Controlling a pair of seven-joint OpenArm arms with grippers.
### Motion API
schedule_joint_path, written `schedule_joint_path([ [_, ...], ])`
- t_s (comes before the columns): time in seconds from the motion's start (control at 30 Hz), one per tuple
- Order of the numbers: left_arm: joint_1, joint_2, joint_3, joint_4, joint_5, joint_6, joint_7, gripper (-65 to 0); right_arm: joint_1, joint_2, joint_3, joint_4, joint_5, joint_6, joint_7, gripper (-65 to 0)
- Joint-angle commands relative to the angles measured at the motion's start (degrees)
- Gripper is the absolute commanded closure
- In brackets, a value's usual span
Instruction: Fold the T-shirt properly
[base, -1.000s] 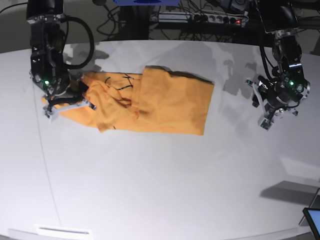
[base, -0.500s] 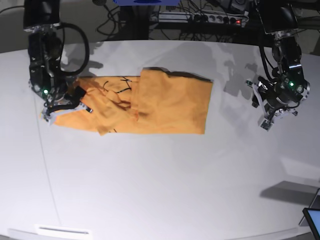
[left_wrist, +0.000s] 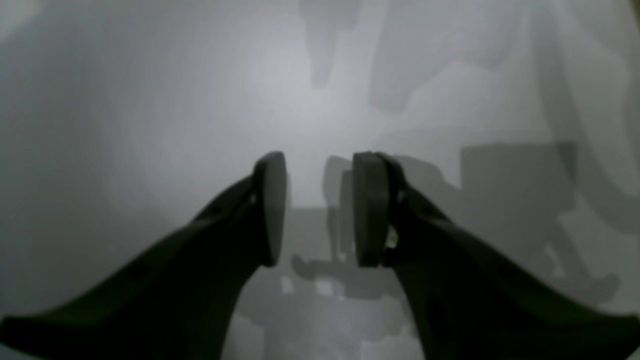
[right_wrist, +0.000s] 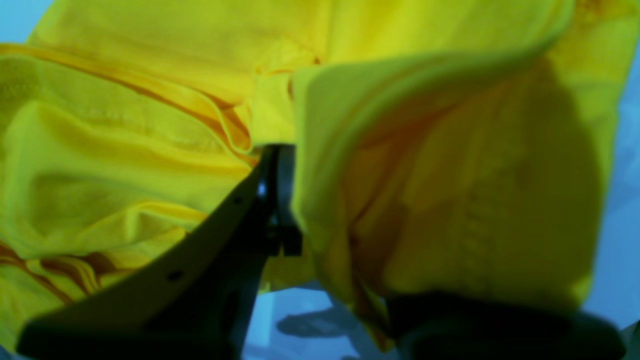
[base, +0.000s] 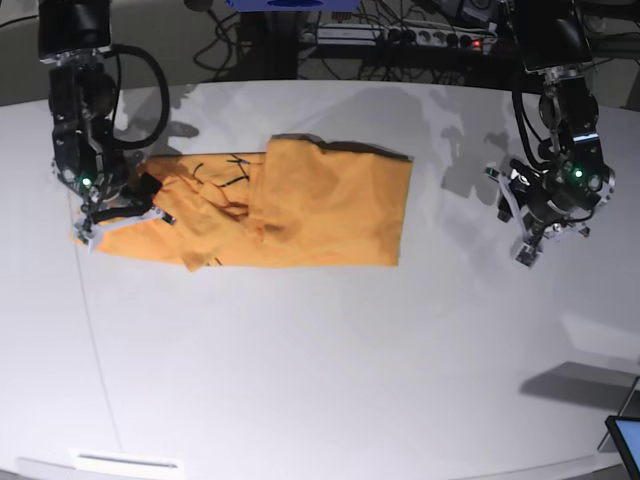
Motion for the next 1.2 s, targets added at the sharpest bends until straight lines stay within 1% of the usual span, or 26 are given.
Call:
schedule_joint_path([
  [0.0, -0.68, -0.72, 0.24, 0.21, -0.29, 0.12, -0.54, -22.5, 0.01, 0.63, 0.03, 0.04, -1.31, -0.49, -0.22, -12.5],
  [0.1, -0.68, -0.72, 0.95, -0.93, -0.29, 0.12, -0.54, -22.5, 0.01, 1.68, -0.5, 0.04, -1.66, -0.49, -0.57, -12.5],
  [0.17, -0.68, -0.72, 0.95, -0.93, -0.29, 0.12, -0.54, -22.5, 0.18, 2.3, -2.87, 0.04, -1.66, -0.49, -0.57, -13.1],
  [0.27, -1.74, -0.72, 0.95, -0.93, -0.29, 0.12, -0.54, -22.5, 0.27, 5.2, -7.0, 0.04, -1.66, -0.49, -0.31, -13.6],
  [0.3, -2.09, -0.72, 0.95, -1.29, -0.29, 0.12, -0.54, -22.5, 0.27, 5.29, -8.14, 0.04, -1.66, -0.49, -0.22, -16.1],
  [0.4, -2.79, -0.72, 0.95, -1.72, -0.29, 0.12, -0.54, -22.5, 0.27, 5.46, -8.67, 0.04, -1.66, -0.49, -0.22, -26.1],
  [0.47, -2.97, -0.72, 0.95, -1.72, -0.29, 0.12, -0.54, -22.5, 0.45, 5.46, -8.67, 0.12, -1.66, -0.49, -0.13, -35.5],
  [0.53, -2.97, -0.72, 0.95, -1.72, -0.29, 0.12, -0.54, -22.5, 0.8, 5.46, -8.67, 1.0, -1.66, -0.49, -0.13, -47.9],
  [0.6, -2.97, -0.72, 0.95, -1.72, -0.29, 0.12, -0.54, -22.5, 0.8, 5.46, -8.67, 2.59, -1.66, -0.49, -0.13, -56.1],
  [0.67, -2.97, -0.64, 0.95, -1.72, -0.29, 0.12, -0.54, -22.5, 0.8, 5.46, -8.41, 4.87, -1.66, -0.49, -0.13, -61.2],
  [0.73, -3.06, -0.64, 0.95, -1.72, -0.29, 0.12, -0.54, -22.5, 1.06, 5.46, -8.32, 7.6, -1.66, -0.49, 0.31, -62.0],
  [0.8, -3.06, -0.64, 0.95, -1.72, -0.29, 0.12, -0.54, -22.5, 1.06, 5.55, -7.62, 9.79, -1.66, -0.49, 2.16, -62.0],
  [1.1, -2.79, -0.64, 0.95, -1.72, -0.29, 0.12, -0.54, -22.5, 1.15, 5.81, 9.79, 10.76, -1.22, -0.49, 2.68, -62.4],
  [1.17, -2.97, -0.64, 0.95, -1.72, -0.29, 0.12, -0.54, -22.5, 1.15, 5.38, 14.54, 10.76, -1.22, -0.49, 2.59, -62.4],
])
